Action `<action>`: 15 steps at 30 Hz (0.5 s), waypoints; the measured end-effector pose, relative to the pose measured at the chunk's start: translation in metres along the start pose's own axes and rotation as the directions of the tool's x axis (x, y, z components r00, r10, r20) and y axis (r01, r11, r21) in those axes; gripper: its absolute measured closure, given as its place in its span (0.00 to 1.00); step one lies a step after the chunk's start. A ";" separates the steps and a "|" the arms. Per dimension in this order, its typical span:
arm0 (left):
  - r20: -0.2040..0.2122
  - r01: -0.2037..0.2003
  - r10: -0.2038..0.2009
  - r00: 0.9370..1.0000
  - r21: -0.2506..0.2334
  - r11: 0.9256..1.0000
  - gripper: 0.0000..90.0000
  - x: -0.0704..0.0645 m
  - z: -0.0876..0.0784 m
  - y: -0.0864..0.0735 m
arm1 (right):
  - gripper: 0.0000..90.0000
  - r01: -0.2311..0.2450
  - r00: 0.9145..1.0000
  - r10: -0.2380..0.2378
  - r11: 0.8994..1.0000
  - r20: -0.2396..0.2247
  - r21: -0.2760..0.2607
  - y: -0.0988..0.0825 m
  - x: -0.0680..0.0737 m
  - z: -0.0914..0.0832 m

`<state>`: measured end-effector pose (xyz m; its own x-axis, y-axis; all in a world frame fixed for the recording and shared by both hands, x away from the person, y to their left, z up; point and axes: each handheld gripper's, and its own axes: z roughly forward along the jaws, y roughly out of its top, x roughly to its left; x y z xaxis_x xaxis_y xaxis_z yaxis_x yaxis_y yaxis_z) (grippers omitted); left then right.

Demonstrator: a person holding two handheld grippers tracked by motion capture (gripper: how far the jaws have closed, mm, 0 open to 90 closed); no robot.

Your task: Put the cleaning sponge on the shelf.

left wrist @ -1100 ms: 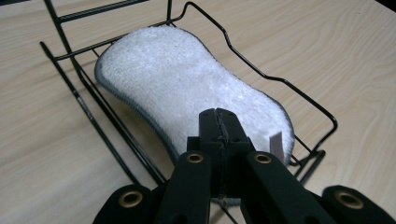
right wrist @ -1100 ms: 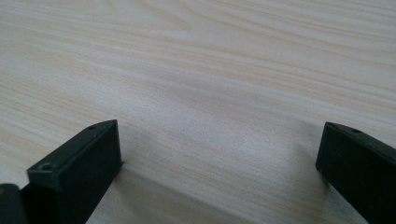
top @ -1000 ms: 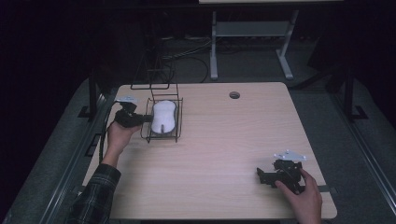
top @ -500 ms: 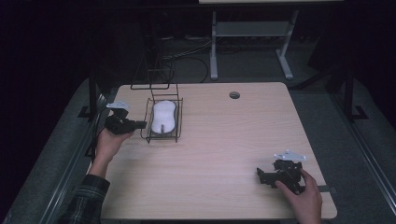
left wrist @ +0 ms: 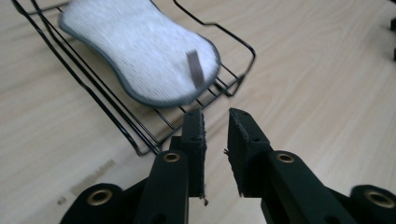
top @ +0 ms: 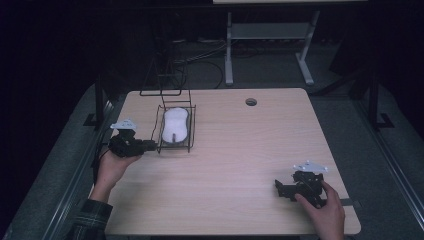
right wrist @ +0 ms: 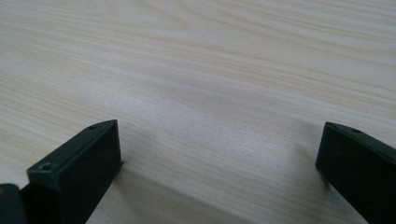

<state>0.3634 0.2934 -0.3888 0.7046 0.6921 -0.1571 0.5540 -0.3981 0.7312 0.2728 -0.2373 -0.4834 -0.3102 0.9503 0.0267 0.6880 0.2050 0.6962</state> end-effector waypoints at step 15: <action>-0.024 -0.058 0.058 0.998 -0.013 0.998 0.43 -0.034 -0.005 -0.024 | 0.00 0.000 1.000 0.000 1.000 0.000 0.000 0.000 0.000 0.000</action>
<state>0.3240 0.2823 -0.3979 0.7246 0.6820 -0.0987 0.5062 -0.4297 0.7477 0.2727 -0.2373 -0.4834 -0.3098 0.9504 0.0266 0.6882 0.2049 0.6960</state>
